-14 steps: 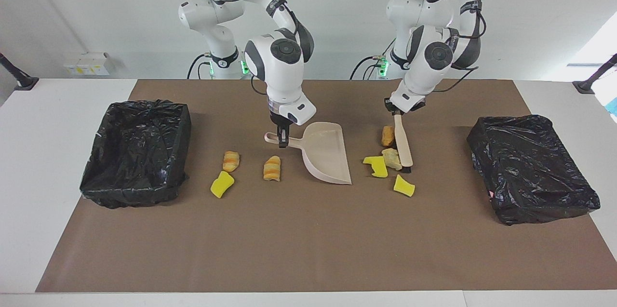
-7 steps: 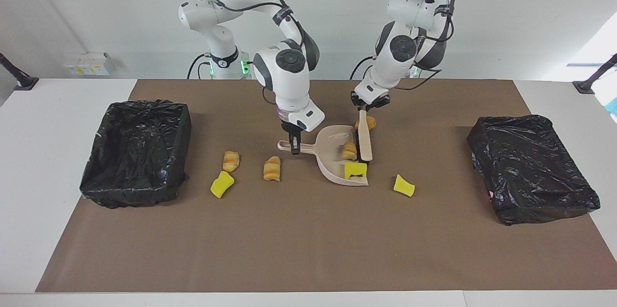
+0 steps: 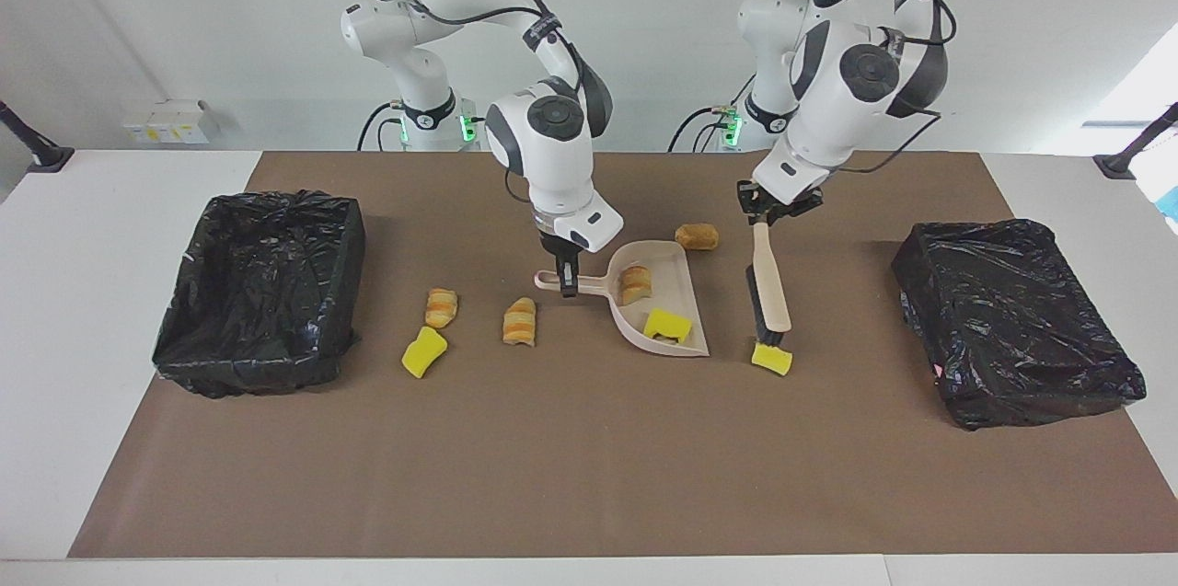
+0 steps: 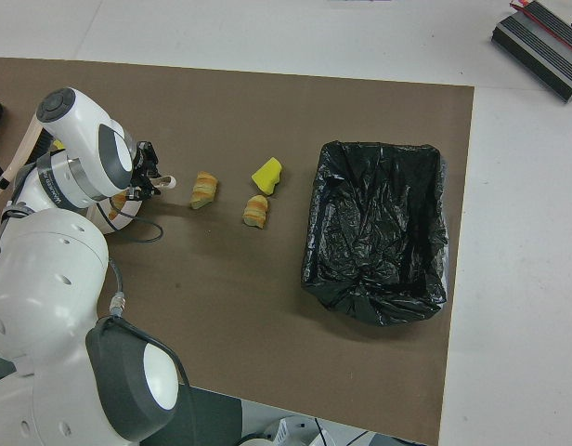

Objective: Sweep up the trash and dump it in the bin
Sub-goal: 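Sweep bread and sponge into the dustpan with the left gripper's brush, then sweep more pieces into the dustpan held by the right gripper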

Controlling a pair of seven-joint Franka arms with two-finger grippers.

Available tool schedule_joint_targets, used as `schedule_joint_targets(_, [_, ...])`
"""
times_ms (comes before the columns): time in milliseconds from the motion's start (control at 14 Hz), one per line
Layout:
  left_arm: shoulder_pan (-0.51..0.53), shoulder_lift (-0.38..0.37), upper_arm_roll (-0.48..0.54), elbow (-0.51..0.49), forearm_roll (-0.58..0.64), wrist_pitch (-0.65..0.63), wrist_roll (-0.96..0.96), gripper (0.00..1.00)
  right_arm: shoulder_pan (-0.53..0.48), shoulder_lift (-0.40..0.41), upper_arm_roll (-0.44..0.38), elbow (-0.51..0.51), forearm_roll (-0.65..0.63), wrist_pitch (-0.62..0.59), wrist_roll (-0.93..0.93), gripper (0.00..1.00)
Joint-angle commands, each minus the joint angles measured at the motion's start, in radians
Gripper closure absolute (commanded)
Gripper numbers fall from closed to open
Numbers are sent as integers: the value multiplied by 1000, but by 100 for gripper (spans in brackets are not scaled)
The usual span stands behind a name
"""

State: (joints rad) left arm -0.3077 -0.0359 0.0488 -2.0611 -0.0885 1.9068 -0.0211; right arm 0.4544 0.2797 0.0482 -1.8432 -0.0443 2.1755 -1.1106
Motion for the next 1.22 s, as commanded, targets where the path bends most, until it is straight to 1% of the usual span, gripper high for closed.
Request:
schedule_joint_targets(0, [64,118,-9,61,108,69,98,100,-55,-121,7,-82,4,-62,-35,100])
schedule_joint_targets(72, [65,160,-9,85,152,81,107,100,-48,-160,7,-134,4,-54,-31,100])
schedule_joint_targets(143, [76,184,-9,105,162,81,125,100,-37,-198,7,-193,4,-34,-20,100])
schedule_joint_targets(287, [85,191,-9,107,164,72,168,100,-10,-269,7,-325,4,45,41,100])
schedule_joint_targets(358, [84,186,-9,101,162,67,170,100,-10,-286,7,-365,4,78,63,100])
schedule_joint_targets(573, [65,163,-18,59,161,43,170,100,0,-287,7,-370,4,78,106,100])
schedule_joint_targets(645, [43,142,-20,30,159,25,170,100,4,-284,7,-372,4,85,112,100])
schedule_joint_targets(788, [-17,99,-20,-29,154,18,168,100,6,-272,9,-370,3,104,129,100])
schedule_joint_targets(932, [-86,76,-21,-43,148,-33,164,100,41,-254,9,-366,4,113,181,100])
schedule_joint_targets(1147, [-178,38,-23,-77,96,-97,156,100,47,-220,9,-364,3,171,186,100])
